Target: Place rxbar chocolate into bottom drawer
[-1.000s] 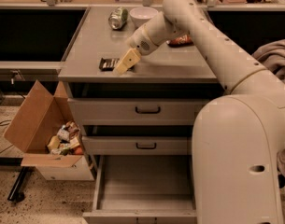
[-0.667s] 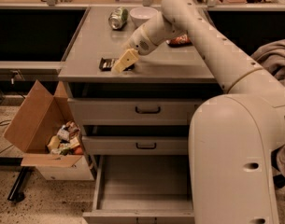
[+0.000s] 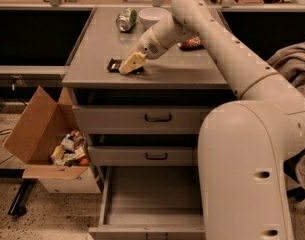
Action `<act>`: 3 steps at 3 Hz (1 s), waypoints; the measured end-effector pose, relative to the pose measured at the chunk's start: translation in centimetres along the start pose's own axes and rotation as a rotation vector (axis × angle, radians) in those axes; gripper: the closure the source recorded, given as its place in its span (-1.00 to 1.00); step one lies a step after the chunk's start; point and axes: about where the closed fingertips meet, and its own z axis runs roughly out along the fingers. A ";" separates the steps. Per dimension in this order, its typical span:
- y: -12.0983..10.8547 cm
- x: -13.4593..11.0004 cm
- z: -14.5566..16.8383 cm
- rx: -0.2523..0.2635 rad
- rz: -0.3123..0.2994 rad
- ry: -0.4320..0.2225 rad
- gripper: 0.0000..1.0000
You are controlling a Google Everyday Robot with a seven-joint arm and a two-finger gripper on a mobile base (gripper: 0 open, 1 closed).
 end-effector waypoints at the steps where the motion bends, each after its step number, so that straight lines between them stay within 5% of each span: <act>1: 0.0 0.0 0.0 0.000 0.000 0.000 0.77; 2: 0.2 -0.1 -0.3 0.001 -0.006 -0.002 1.00; 3: 1.7 -0.8 -2.2 0.020 -0.058 -0.024 1.00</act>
Offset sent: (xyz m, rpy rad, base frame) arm -0.0280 -0.0153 0.0131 0.0100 -0.0774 0.0365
